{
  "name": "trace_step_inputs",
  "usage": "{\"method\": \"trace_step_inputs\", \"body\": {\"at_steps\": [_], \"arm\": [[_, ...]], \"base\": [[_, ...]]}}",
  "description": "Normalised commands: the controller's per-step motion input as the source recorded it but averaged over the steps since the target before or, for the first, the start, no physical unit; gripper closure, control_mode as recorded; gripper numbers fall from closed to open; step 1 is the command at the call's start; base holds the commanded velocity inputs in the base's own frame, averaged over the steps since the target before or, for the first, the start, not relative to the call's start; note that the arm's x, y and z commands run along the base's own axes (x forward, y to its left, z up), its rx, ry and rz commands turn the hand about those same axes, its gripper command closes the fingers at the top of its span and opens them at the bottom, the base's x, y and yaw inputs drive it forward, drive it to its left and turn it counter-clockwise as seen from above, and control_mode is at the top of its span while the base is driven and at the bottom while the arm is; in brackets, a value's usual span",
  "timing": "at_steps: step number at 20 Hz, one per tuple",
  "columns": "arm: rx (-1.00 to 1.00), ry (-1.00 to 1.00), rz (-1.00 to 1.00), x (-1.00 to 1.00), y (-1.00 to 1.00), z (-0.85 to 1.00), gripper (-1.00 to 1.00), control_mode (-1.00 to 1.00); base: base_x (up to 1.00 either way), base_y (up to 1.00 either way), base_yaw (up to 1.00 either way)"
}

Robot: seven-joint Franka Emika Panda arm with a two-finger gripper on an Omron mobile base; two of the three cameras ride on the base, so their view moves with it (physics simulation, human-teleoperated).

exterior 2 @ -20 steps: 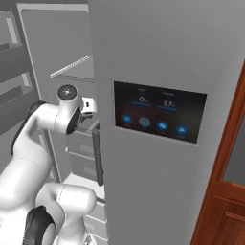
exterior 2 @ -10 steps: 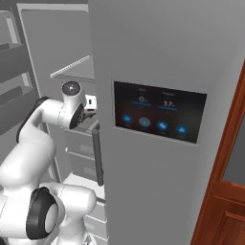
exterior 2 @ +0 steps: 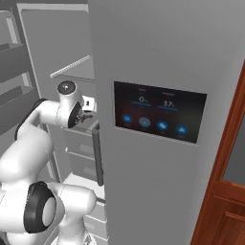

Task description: Take the lemon, peach, and fish from the freezer and place them in the bowl on the counter.

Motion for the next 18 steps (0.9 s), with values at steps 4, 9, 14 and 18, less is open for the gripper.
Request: {"method": "trace_step_inputs", "body": {"at_steps": [4,9,14,18], "arm": [[0.02,0.0,-0.03,0.13,-0.04,0.0,-1.0,-1.0],[0.03,0.0,0.0,0.21,-0.01,-0.02,-1.0,-1.0],[0.05,0.0,0.0,0.33,0.0,-0.14,-1.0,-1.0],[0.07,0.02,0.0,0.32,0.0,-0.2,-1.0,-1.0]], "base": [[0.0,0.0,0.0],[0.0,0.0,0.0],[0.0,0.0,0.0],[0.0,0.0,0.0]]}}
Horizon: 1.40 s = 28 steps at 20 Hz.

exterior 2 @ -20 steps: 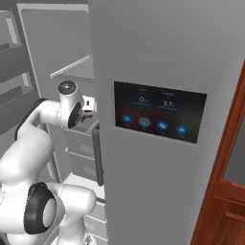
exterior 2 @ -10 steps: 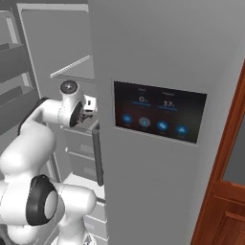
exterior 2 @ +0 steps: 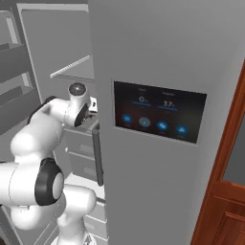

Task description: Take the lemon, peach, and fish from the freezer and place them in the bowl on the counter.

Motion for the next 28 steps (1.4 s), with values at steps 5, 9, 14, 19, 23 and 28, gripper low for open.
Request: {"method": "trace_step_inputs", "body": {"at_steps": [5,9,14,19,23,28], "arm": [[0.03,0.09,0.0,0.35,0.08,-0.15,-1.0,-1.0],[0.0,0.1,0.0,0.35,0.15,-0.1,-1.0,-1.0],[0.0,0.1,0.0,0.32,0.07,-0.02,-1.0,-1.0],[0.0,0.03,0.0,0.2,0.0,-0.03,-1.0,-1.0],[0.0,0.0,0.0,0.2,0.0,-0.07,-1.0,-1.0],[0.0,0.0,0.0,0.06,0.0,-0.32,-1.0,-1.0]], "base": [[0.0,0.0,0.0],[0.0,0.0,0.0],[0.0,0.0,0.0],[0.0,0.0,0.0],[0.0,0.0,0.0],[0.0,0.0,0.0]]}}
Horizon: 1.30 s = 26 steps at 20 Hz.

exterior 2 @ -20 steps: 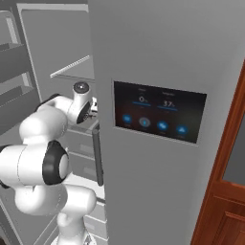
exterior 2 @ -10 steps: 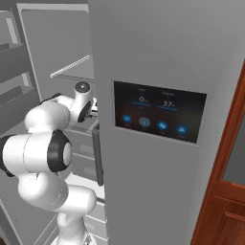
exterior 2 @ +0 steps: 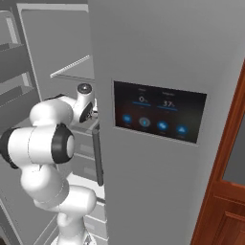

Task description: Take the lemon, peach, and fish from the freezer and place them in the bowl on the counter.

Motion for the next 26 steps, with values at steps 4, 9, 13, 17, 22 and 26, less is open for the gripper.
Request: {"method": "trace_step_inputs", "body": {"at_steps": [4,9,13,17,22,26], "arm": [[0.0,0.0,0.0,0.16,0.0,-0.2,-1.0,-1.0],[0.0,0.06,0.0,0.11,0.0,-0.33,-1.0,-1.0],[0.0,0.09,0.0,0.13,0.19,-0.59,1.0,-1.0],[0.0,0.11,0.0,0.0,0.26,-0.97,1.0,-1.0],[0.0,0.07,0.0,-0.26,0.26,-1.0,1.0,-1.0],[0.0,0.0,0.01,-0.72,0.19,-1.0,1.0,-1.0]], "base": [[0.0,0.0,0.0],[0.0,0.0,0.0],[0.0,0.0,0.0],[0.0,0.0,0.0],[0.0,0.0,0.0],[0.0,0.0,0.0]]}}
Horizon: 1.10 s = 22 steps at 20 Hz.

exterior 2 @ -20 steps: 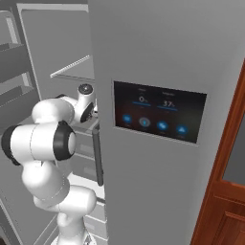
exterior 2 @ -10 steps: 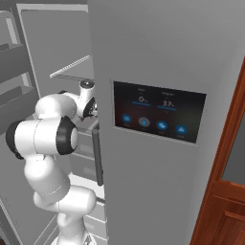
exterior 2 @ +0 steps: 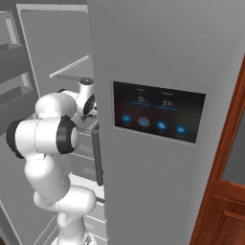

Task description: Take the lemon, peach, and fish from the freezer and place them in the bowl on the counter.

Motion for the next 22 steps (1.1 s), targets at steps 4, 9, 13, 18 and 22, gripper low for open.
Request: {"method": "trace_step_inputs", "body": {"at_steps": [4,9,13,18,22], "arm": [[0.0,-0.02,0.01,-0.79,0.23,-1.0,1.0,-1.0],[0.04,-0.1,0.01,-0.6,0.19,-0.81,1.0,-1.0],[0.05,-0.07,0.0,-0.44,-0.03,-0.17,1.0,-1.0],[0.05,0.0,0.03,-0.51,-0.18,0.0,1.0,-1.0],[0.02,-0.06,0.02,-0.81,-0.04,0.11,1.0,-1.0]], "base": [[0.0,0.0,0.0],[0.0,0.0,0.0],[0.0,0.0,0.0],[0.0,0.0,0.0],[0.0,0.0,0.0]]}}
